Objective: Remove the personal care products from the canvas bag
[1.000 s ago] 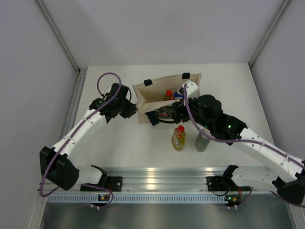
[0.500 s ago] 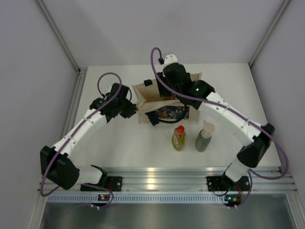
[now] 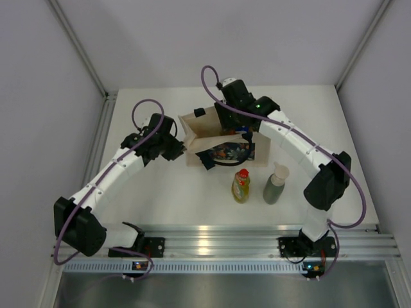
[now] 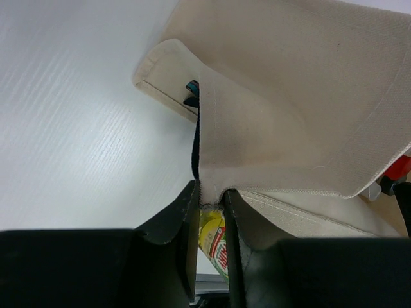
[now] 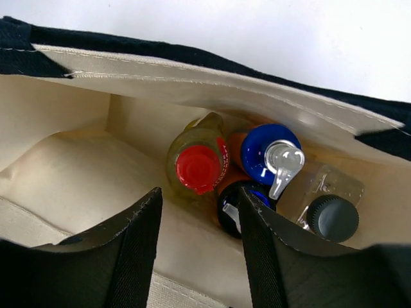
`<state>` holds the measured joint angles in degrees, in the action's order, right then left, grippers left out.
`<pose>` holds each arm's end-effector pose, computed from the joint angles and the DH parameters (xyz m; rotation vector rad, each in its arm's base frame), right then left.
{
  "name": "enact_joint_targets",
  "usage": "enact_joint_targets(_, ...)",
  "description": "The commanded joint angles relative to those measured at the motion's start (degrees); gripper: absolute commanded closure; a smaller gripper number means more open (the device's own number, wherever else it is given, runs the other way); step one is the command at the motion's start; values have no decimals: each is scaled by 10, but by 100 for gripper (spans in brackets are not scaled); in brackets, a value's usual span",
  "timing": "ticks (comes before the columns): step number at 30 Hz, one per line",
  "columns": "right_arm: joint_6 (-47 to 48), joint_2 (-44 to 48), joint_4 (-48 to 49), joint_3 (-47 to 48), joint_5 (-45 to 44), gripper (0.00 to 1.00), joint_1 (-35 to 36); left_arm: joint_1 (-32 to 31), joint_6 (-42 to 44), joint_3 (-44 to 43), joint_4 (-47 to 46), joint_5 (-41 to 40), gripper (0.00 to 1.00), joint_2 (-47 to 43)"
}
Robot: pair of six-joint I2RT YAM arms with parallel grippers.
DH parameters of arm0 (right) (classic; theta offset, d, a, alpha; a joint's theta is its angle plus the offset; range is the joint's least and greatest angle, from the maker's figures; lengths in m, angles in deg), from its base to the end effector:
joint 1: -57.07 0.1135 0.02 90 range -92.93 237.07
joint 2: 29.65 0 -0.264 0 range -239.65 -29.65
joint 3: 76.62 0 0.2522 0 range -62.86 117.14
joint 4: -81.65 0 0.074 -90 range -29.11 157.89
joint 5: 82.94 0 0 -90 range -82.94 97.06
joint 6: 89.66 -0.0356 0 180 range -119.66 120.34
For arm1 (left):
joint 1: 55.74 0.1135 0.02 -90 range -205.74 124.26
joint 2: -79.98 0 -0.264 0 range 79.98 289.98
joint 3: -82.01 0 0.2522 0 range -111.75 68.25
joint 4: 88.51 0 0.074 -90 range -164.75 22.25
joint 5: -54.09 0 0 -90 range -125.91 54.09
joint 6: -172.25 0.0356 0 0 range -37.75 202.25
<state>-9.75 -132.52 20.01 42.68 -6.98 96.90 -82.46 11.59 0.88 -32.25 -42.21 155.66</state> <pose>0.3105 0.2478 0.3652 -0.4840 2.2840 0.1451 0.2473 -0.1201 0.3085 -0.9996 2.3443 -0.5888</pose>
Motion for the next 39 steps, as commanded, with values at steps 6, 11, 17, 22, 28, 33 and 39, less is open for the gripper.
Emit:
enact_joint_targets(6, 35, -37, -18, 34, 35, 50, -12, 0, 8, 38, 2, 11, 100, -26)
enact_joint_targets(11, 43, -59, -16, 49, 26, 50, -17, -1, 9, 37, 2, 13, 100, -22)
enact_joint_targets(17, 53, -77, -15, 66, 23, 51, -21, 0, 12, 32, 2, 15, 100, -17)
enact_joint_targets(22, 54, -78, -15, 72, 20, 53, -20, 0, 13, 30, 2, 14, 100, -16)
enact_joint_targets(28, 54, -70, -15, 65, 25, 67, -21, 0, 14, 27, 1, 15, 100, -12)
enact_joint_targets(33, 46, -70, -15, 48, 35, 60, -21, 0, 16, 20, 1, 15, 100, -7)
enact_joint_targets(39, 43, -66, -15, 40, 35, 77, -20, 0, 18, 18, 2, 15, 100, -7)
